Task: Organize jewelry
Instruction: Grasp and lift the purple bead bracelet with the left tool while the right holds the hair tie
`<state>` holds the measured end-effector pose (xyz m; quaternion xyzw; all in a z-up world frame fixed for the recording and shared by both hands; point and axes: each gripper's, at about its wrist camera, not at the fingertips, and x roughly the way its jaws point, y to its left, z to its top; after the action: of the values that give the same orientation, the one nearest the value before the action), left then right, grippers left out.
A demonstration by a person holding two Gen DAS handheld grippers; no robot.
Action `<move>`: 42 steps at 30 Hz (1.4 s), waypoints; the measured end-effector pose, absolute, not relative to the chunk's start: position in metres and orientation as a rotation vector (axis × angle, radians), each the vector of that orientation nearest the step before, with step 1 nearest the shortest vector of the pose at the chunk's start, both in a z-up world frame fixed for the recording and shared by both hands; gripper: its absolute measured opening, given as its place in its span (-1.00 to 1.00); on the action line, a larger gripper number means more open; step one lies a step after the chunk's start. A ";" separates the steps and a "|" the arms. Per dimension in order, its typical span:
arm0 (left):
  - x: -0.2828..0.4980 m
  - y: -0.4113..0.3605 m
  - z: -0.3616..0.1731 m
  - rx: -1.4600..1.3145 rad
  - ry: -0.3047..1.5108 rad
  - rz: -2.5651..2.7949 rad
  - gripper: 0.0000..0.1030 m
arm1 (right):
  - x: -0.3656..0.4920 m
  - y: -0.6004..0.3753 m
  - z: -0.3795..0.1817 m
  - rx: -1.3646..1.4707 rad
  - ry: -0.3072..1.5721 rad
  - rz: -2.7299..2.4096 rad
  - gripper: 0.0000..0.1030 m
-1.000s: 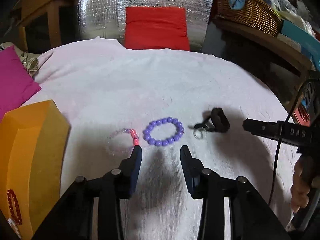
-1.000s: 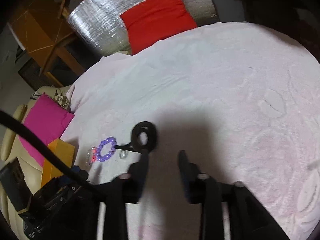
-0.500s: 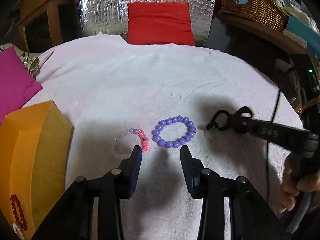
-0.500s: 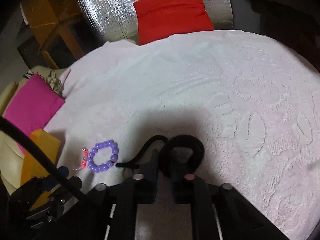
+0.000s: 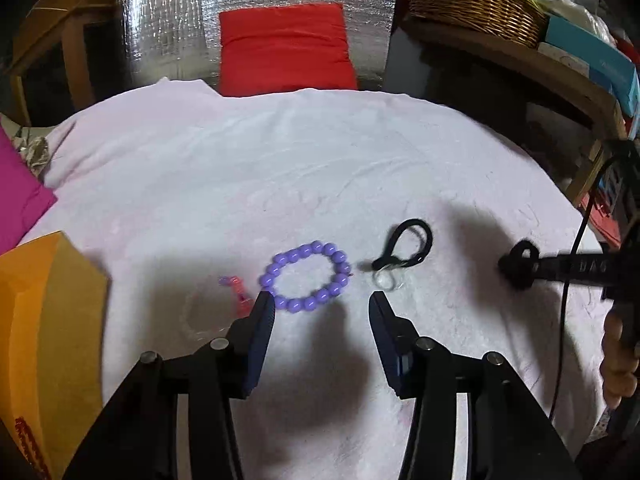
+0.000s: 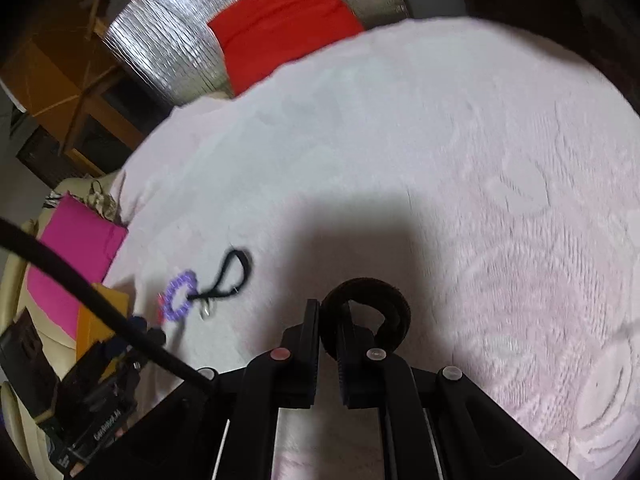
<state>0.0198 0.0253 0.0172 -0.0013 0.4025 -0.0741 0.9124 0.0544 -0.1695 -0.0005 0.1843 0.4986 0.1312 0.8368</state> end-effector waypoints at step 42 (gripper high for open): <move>-0.057 0.012 0.022 0.249 0.877 -0.328 0.19 | 0.052 -0.183 0.004 0.140 1.037 0.147 -0.63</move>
<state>-0.0568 0.0116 0.0224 0.1198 0.4214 -0.1577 0.8850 0.0516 -0.1832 0.0036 0.0669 0.4948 0.0699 0.8636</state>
